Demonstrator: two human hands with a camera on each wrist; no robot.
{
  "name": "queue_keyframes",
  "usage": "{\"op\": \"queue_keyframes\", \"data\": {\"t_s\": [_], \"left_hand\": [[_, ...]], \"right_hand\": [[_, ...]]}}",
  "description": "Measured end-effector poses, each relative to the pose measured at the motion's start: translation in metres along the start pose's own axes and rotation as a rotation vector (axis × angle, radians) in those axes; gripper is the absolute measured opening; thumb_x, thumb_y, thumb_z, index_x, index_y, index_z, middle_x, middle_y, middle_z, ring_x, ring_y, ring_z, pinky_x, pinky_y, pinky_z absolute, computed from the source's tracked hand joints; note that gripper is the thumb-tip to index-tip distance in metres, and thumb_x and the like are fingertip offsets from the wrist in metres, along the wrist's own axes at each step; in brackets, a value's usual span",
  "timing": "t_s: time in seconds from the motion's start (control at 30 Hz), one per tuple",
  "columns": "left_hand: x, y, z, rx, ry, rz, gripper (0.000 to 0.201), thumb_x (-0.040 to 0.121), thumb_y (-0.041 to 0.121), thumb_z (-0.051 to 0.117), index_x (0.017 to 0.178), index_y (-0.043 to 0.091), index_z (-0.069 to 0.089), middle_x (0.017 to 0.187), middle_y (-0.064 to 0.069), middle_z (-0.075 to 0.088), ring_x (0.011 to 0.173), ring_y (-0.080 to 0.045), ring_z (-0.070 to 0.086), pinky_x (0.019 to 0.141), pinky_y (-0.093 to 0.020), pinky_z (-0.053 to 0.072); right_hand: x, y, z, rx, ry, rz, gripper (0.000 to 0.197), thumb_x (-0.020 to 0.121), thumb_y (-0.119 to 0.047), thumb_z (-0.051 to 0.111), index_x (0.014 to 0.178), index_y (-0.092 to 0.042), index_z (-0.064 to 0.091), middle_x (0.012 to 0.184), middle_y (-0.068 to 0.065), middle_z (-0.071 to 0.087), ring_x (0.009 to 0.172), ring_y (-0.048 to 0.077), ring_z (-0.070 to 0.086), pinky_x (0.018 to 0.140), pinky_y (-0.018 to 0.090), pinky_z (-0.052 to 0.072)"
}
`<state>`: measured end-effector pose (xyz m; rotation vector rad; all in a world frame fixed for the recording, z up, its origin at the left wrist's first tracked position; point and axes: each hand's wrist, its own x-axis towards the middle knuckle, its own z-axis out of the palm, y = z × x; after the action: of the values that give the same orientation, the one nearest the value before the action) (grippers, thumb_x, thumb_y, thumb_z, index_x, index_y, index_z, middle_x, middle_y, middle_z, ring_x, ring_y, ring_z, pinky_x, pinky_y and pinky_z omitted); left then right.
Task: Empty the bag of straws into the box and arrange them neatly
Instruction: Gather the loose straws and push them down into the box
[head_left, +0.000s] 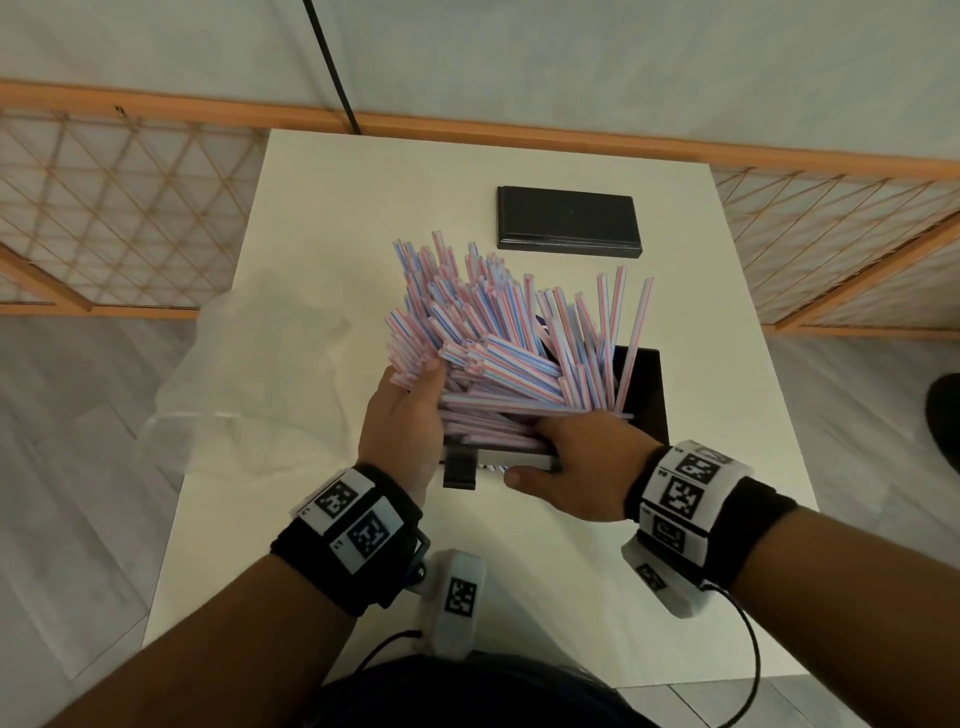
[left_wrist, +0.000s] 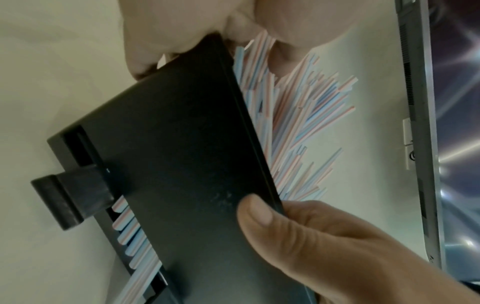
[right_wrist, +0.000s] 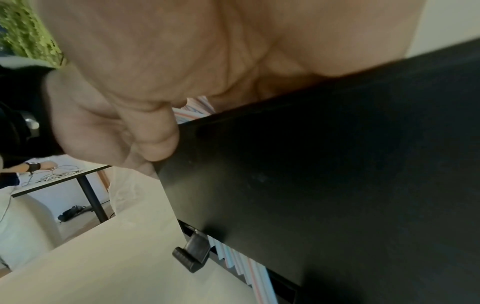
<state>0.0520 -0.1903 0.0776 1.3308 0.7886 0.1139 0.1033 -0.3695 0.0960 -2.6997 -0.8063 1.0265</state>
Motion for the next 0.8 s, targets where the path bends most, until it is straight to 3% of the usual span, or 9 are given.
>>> {"op": "queue_keyframes", "data": {"t_s": [0.13, 0.23, 0.33, 0.37, 0.43, 0.5, 0.57, 0.6, 0.8], "left_hand": [[-0.002, 0.004, -0.002, 0.03, 0.025, -0.014, 0.017, 0.104, 0.032, 0.059, 0.115, 0.029, 0.072, 0.111, 0.002, 0.077, 0.105, -0.02, 0.072, 0.099, -0.049, 0.057], [-0.006, 0.007, 0.003, 0.037, 0.0, -0.06, 0.034, 0.104, 0.04, 0.056, 0.129, 0.021, 0.068, 0.12, -0.005, 0.074, 0.111, -0.026, 0.07, 0.104, -0.051, 0.054], [-0.008, 0.009, 0.004, 0.043, -0.04, -0.098, 0.038, 0.11, 0.033, 0.048, 0.139, 0.011, 0.058, 0.111, -0.002, 0.07, 0.098, -0.019, 0.068, 0.086, -0.028, 0.058], [-0.008, 0.01, 0.004, 0.047, -0.046, -0.092, 0.039, 0.109, 0.035, 0.049, 0.14, 0.012, 0.057, 0.108, 0.001, 0.068, 0.096, -0.018, 0.067, 0.087, -0.03, 0.058], [-0.009, 0.011, 0.004, 0.053, -0.052, -0.079, 0.054, 0.095, 0.054, 0.056, 0.137, 0.02, 0.059, 0.115, -0.001, 0.07, 0.106, -0.024, 0.068, 0.101, -0.046, 0.055], [-0.004, 0.004, 0.001, 0.013, -0.023, -0.049, 0.067, 0.074, 0.066, 0.061, 0.125, 0.024, 0.063, 0.117, -0.005, 0.073, 0.109, -0.029, 0.07, 0.101, -0.057, 0.054], [-0.003, 0.006, -0.002, -0.058, 0.026, -0.036, 0.073, 0.065, 0.063, 0.068, 0.121, 0.016, 0.064, 0.113, -0.01, 0.074, 0.104, -0.031, 0.073, 0.095, -0.061, 0.057], [-0.003, 0.012, -0.002, -0.101, 0.041, -0.031, 0.075, 0.064, 0.059, 0.072, 0.122, 0.012, 0.063, 0.114, -0.012, 0.074, 0.103, -0.031, 0.074, 0.093, -0.061, 0.058], [-0.002, 0.022, -0.001, -0.19, 0.069, -0.055, 0.083, 0.062, 0.058, 0.074, 0.129, 0.013, 0.057, 0.115, -0.004, 0.071, 0.113, -0.028, 0.068, 0.105, -0.057, 0.052]], "right_hand": [[0.012, -0.003, 0.007, 0.0, -0.044, 0.027, 0.084, 0.071, -0.088, 0.029, 0.12, -0.027, 0.057, 0.106, -0.003, 0.069, 0.099, 0.022, 0.064, 0.091, 0.04, 0.053], [0.015, -0.008, 0.002, 0.003, -0.092, 0.036, 0.079, 0.083, -0.082, 0.032, 0.134, -0.024, 0.05, 0.12, 0.001, 0.065, 0.111, 0.024, 0.06, 0.099, 0.039, 0.048], [0.016, -0.015, -0.002, 0.016, -0.092, 0.011, 0.089, 0.082, -0.085, 0.022, 0.145, -0.025, 0.04, 0.139, 0.007, 0.054, 0.126, 0.027, 0.051, 0.107, 0.04, 0.041], [0.018, -0.017, -0.001, 0.028, -0.082, 0.003, 0.099, 0.076, -0.09, 0.014, 0.149, -0.027, 0.035, 0.147, 0.007, 0.047, 0.132, 0.028, 0.046, 0.11, 0.043, 0.038], [0.02, -0.019, 0.002, 0.048, -0.05, 0.002, 0.102, 0.073, -0.092, 0.008, 0.152, -0.03, 0.026, 0.154, 0.005, 0.038, 0.138, 0.027, 0.041, 0.113, 0.045, 0.036], [0.017, -0.023, 0.003, 0.018, -0.014, -0.008, 0.08, 0.088, -0.078, 0.02, 0.142, -0.023, 0.04, 0.135, 0.008, 0.057, 0.124, 0.029, 0.054, 0.104, 0.041, 0.043], [0.01, -0.029, 0.0, 0.009, 0.032, -0.04, 0.057, 0.095, -0.066, 0.029, 0.113, -0.018, 0.053, 0.103, 0.008, 0.066, 0.098, 0.029, 0.063, 0.088, 0.037, 0.05], [0.005, -0.031, -0.002, 0.012, 0.048, -0.063, 0.053, 0.097, -0.063, 0.033, 0.106, -0.016, 0.056, 0.096, 0.007, 0.066, 0.091, 0.028, 0.063, 0.083, 0.037, 0.051], [-0.025, -0.012, -0.025, 0.113, 0.284, -0.04, 0.029, 0.087, -0.048, 0.063, 0.091, -0.02, 0.066, 0.081, -0.001, 0.069, 0.078, 0.021, 0.064, 0.074, 0.032, 0.052]]}}
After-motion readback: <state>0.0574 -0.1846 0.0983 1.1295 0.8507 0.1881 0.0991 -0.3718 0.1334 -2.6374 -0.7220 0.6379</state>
